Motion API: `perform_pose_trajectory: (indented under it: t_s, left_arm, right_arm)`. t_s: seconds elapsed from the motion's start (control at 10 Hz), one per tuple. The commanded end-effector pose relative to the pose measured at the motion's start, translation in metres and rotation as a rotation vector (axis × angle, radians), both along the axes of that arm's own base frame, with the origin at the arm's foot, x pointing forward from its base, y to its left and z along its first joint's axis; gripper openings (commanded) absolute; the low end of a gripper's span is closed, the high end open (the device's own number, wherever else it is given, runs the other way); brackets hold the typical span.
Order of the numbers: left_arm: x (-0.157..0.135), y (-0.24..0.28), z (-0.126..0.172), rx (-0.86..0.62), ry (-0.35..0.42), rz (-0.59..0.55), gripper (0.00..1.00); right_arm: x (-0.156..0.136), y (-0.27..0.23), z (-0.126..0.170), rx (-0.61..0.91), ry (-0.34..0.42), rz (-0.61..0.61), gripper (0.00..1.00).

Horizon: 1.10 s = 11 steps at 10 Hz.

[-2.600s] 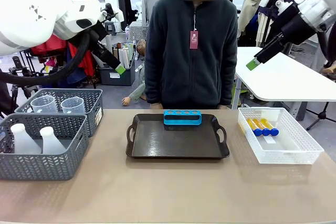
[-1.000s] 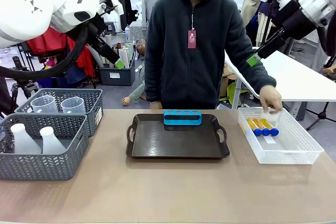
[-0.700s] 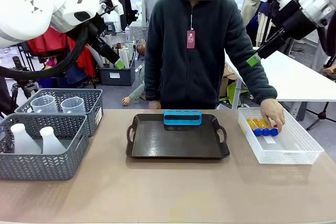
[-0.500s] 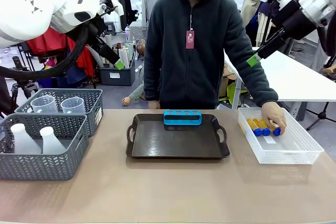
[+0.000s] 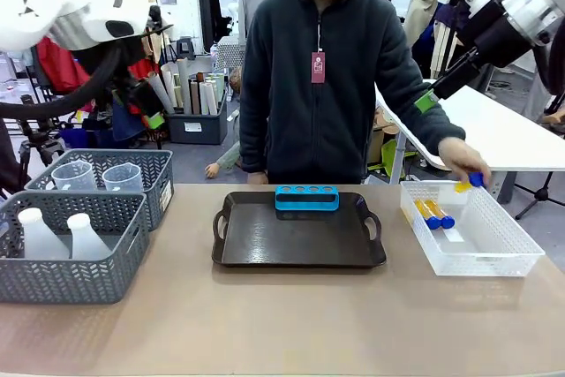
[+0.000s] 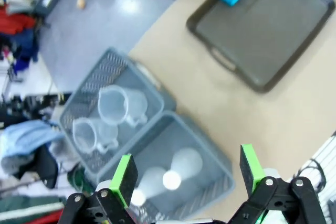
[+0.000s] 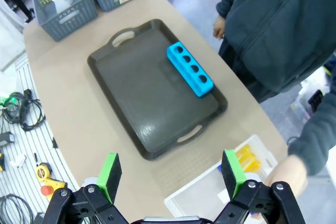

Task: Prepare the laboratory tools.
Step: Pick up one Small flask and place it on the Handle tray.

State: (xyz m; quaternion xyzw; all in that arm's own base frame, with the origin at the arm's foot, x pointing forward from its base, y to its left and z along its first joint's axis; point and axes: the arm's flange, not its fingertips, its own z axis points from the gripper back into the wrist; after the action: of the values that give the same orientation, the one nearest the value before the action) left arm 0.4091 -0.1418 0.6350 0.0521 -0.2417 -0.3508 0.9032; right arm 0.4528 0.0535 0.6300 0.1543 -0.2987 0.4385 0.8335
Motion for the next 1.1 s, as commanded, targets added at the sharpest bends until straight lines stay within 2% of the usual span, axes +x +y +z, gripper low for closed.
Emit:
perform_pose_trajectory:
  t_s: [0.0,0.3,0.5,0.6,0.8,1.0]
  left_arm:
    - [-0.009,0.017,-0.011,0.034,0.065,0.089,1.00]
    - [-0.016,0.060,-0.041,0.143,0.132,0.174,1.00]
    - [-0.020,0.086,-0.062,0.152,0.178,0.226,1.00]
    - [-0.020,0.094,-0.070,0.142,0.171,0.253,1.00]
    - [-0.016,0.098,-0.073,0.089,0.184,0.262,1.00]
    - [-0.016,0.098,-0.073,0.133,0.197,0.235,1.00]
  right_arm:
    - [0.000,0.000,0.000,0.011,0.001,0.007,1.00]
    - [0.000,0.000,0.000,0.011,0.001,0.007,1.00]
    - [0.000,0.000,0.000,0.011,0.001,0.007,1.00]
    - [0.000,0.000,0.000,0.011,0.001,0.007,1.00]
    - [0.000,0.000,0.000,0.011,0.001,0.007,1.00]
    - [0.000,0.000,0.000,0.011,0.001,0.007,1.00]
